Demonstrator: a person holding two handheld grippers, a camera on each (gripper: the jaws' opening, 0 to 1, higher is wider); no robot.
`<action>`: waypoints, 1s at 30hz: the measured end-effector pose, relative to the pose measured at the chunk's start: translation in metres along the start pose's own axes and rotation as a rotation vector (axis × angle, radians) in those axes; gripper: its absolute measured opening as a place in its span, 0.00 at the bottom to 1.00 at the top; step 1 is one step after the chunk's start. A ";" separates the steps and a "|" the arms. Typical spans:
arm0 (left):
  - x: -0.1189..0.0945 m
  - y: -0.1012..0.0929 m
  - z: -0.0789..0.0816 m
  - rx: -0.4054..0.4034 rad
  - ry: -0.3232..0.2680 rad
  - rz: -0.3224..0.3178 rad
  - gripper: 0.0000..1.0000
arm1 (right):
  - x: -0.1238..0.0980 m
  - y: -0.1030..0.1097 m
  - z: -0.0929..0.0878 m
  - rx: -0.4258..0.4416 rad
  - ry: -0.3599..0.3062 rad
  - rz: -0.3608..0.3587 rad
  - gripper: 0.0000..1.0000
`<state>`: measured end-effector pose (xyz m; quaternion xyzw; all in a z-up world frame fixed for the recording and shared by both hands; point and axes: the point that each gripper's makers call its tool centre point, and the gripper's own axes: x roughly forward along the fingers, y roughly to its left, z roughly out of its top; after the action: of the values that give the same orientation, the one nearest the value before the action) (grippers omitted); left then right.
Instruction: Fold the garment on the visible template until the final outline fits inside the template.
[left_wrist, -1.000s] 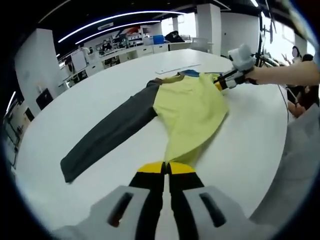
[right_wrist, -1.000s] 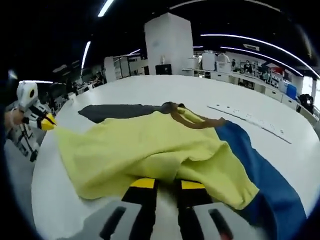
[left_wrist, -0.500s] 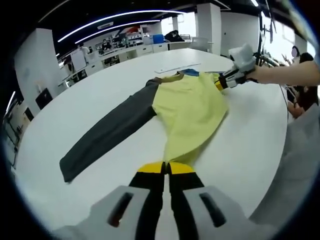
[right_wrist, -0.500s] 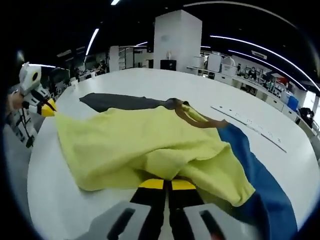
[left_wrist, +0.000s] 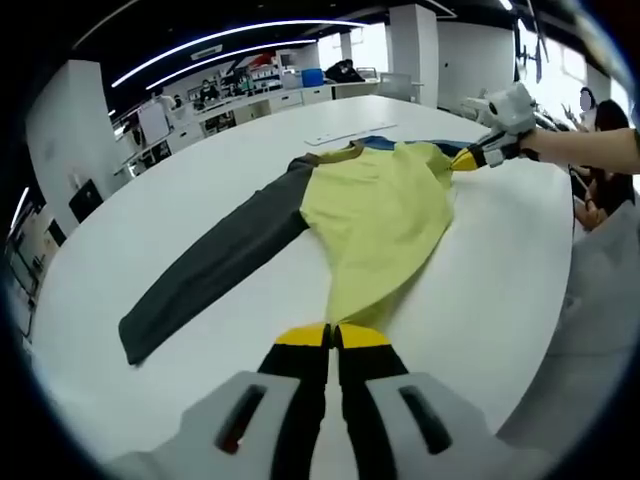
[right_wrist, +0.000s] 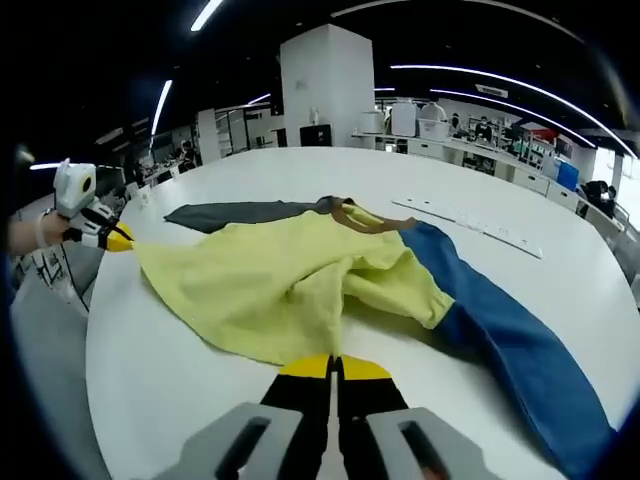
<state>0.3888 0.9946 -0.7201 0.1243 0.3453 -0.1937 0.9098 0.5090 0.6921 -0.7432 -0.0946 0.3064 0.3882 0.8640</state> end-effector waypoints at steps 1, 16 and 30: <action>0.000 -0.001 -0.001 0.001 0.002 -0.002 0.00 | -0.002 0.000 -0.001 0.002 0.001 -0.001 0.00; -0.006 -0.023 -0.013 0.064 0.039 -0.050 0.00 | -0.061 0.025 -0.039 0.079 0.044 0.010 0.00; -0.010 -0.053 -0.033 0.090 0.076 -0.150 0.00 | -0.116 0.055 -0.093 0.147 0.140 0.020 0.00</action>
<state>0.3397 0.9619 -0.7422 0.1460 0.3787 -0.2715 0.8727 0.3673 0.6206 -0.7434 -0.0547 0.3945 0.3655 0.8413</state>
